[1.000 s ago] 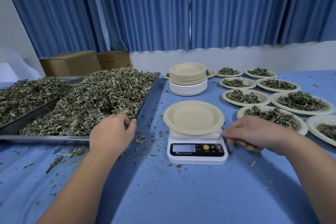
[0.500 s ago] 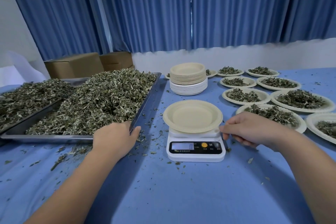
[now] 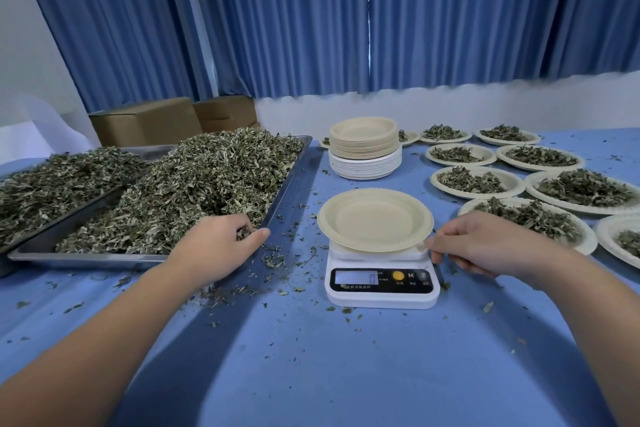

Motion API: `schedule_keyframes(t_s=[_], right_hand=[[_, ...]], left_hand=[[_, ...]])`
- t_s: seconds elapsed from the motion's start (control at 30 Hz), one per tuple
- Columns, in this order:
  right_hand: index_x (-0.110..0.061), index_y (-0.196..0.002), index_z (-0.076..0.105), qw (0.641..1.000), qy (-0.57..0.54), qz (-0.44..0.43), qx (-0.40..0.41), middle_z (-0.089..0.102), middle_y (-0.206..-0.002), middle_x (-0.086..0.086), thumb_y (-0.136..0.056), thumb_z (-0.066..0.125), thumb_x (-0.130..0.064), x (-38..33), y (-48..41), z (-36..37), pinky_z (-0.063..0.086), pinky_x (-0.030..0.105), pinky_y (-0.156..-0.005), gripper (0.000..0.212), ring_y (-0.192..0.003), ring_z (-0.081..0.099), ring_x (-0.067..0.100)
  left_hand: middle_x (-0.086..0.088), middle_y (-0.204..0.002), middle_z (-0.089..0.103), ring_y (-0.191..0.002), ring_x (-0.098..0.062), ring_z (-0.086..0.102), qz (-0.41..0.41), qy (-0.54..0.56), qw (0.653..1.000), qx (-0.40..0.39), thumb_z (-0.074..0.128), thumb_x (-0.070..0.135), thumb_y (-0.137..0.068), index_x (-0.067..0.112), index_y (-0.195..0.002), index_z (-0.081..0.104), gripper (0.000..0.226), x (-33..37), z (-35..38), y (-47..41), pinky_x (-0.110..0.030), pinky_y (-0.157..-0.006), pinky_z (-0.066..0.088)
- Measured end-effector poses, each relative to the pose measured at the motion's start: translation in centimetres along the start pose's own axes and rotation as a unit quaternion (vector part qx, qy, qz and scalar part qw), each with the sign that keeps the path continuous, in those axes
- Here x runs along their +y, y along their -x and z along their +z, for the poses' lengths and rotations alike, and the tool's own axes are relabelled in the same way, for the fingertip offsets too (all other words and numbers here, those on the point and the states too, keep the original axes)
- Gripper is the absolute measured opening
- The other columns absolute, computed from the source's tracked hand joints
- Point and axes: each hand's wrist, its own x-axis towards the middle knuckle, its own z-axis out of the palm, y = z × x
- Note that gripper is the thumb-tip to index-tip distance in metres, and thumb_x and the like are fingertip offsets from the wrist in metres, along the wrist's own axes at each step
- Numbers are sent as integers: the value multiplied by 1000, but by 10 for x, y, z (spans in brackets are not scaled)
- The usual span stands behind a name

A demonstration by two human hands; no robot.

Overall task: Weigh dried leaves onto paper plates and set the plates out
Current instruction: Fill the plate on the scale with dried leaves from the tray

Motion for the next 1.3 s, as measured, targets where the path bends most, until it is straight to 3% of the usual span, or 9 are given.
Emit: schedule_keyframes(t_s=[0.2,0.37,0.6,0.7,0.83,0.9,1.13,1.2,1.3], right_hand=[[-16,-65,71,1000,5,2,9,47,-47,0,-89,63,-40,1,0,-1,28,17,-39,35,-40,34,14],[-15,-65,71,1000,8,3,12,46,-47,1,-88,63,-40,-1,-1,0,28,16,-38,35,-39,35,13],[-10,-69,71,1000,-3,-1,25,46,-46,0,-90,63,-33,-1,-1,2,28,15,-37,32,-37,34,11],[-9,-69,71,1000,-5,-3,26,46,-46,0,-91,63,-32,-2,-2,2,28,14,-37,32,-37,34,11],[-10,-68,70,1000,-12,-6,26,45,-44,-1,-91,63,-32,0,-3,2,28,13,-37,33,-37,34,10],[-11,-67,70,1000,-12,-10,27,45,-43,-2,-91,63,-31,1,-4,2,28,13,-37,33,-37,34,11],[-13,-67,69,1000,-4,-11,15,49,-45,-1,-91,61,-34,2,-6,2,33,18,-41,33,-40,38,14],[-14,-66,69,1000,-2,-11,14,50,-46,-1,-91,61,-34,3,-6,2,33,20,-43,33,-42,39,14],[-14,-67,70,1000,-1,-8,16,50,-46,-2,-90,62,-34,3,-7,2,33,21,-44,32,-42,40,14]], left_hand=[[3,-38,53,-27,-5,35,-11,50,999,-1,55,48,-92,25,-72,61,31,-4,-5,-15,-17,-32,25],[4,-34,50,-25,-4,34,-9,54,998,-17,54,45,-94,22,-86,60,25,-4,-18,-30,-17,-29,28],[6,-46,53,-26,-4,37,13,107,992,71,52,43,-93,22,-81,62,27,40,-38,-53,-14,-29,27],[8,-50,51,-38,-5,39,55,113,983,130,55,42,-92,21,-72,61,30,77,-36,-60,-10,-33,24],[6,-54,53,-51,-9,45,120,163,966,164,56,40,-92,22,-64,52,34,126,-25,-68,-14,-46,33],[7,-57,53,-53,-9,46,144,169,963,155,57,42,-92,22,-67,53,32,146,-15,-71,-27,-53,36],[4,-72,52,-73,-20,52,156,113,980,52,41,59,-95,19,-77,47,43,177,26,-73,-32,-52,28],[3,-87,55,-87,-21,54,186,92,978,7,37,61,-95,20,-89,52,43,177,30,-71,-33,-62,34],[2,-115,56,-111,-21,51,218,44,974,-45,28,65,-94,27,-116,56,52,171,29,-65,-43,-90,41]])
